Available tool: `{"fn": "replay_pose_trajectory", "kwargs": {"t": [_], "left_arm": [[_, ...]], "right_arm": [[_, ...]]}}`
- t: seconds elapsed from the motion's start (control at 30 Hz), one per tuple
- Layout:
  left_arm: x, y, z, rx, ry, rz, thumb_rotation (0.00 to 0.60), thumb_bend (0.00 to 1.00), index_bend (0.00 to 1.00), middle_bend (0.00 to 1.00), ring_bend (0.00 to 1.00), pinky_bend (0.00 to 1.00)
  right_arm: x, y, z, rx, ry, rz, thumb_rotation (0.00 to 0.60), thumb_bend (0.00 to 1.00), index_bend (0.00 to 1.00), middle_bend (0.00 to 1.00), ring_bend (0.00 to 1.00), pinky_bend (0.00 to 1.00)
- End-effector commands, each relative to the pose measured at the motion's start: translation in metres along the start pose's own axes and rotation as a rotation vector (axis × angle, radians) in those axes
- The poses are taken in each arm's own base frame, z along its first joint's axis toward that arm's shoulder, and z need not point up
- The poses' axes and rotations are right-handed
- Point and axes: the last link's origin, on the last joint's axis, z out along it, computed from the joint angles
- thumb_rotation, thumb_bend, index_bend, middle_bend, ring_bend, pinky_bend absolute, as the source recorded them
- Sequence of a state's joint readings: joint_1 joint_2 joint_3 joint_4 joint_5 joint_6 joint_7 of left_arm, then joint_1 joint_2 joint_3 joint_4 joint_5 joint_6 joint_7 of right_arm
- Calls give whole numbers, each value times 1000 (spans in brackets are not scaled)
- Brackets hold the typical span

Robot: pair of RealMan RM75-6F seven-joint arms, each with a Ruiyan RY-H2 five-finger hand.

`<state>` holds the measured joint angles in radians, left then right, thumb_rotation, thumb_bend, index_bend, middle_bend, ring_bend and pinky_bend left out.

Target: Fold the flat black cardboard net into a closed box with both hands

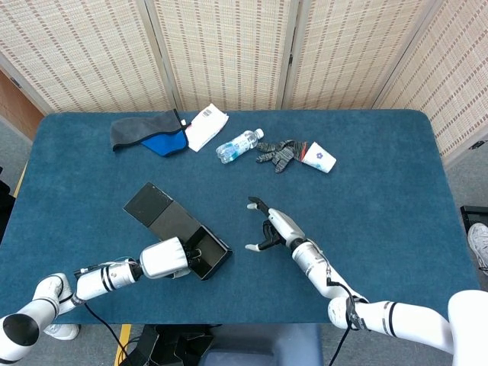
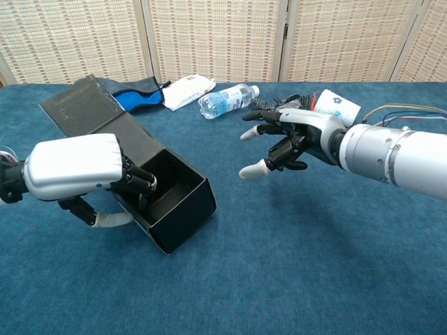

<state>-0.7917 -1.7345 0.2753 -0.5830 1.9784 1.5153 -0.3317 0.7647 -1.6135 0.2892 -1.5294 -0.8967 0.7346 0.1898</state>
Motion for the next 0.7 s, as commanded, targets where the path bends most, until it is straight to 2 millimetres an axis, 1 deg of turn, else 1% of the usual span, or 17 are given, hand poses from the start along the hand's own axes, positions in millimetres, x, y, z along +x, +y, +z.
{"fn": "replay_pose_trajectory", "kwargs": {"t": [0.03,0.23,0.4,0.47,0.6,0.67,0.7], "left_arm": [[-1,1,3,-7,-4,3,600,480,617,493,685,900],[0,0,8,-11,-2,2,600,535,695,592,684,900],[1,-1,9,-13,-1,5,600,537,757,683,683,900],[1,-3,9,-13,2,10,600,537,771,704,681,900],[4,-7,7,-17,9,36,600,535,753,694,675,897],[6,-10,5,-19,10,59,600,532,702,640,667,887],[7,-12,3,-17,11,70,600,531,654,596,657,879]], "right_arm": [[0,0,0,-1,3,2,600,84,0,137,745,896],[1,1,-1,-1,9,8,600,84,0,137,745,896],[1,2,-2,-3,7,6,600,84,0,140,745,896],[1,2,-2,-4,8,8,600,84,0,140,745,896],[1,2,-1,-3,6,8,600,84,0,140,745,896],[1,2,-1,-2,5,8,600,84,0,140,745,896],[1,1,-1,0,4,8,600,84,0,140,745,896]]}}
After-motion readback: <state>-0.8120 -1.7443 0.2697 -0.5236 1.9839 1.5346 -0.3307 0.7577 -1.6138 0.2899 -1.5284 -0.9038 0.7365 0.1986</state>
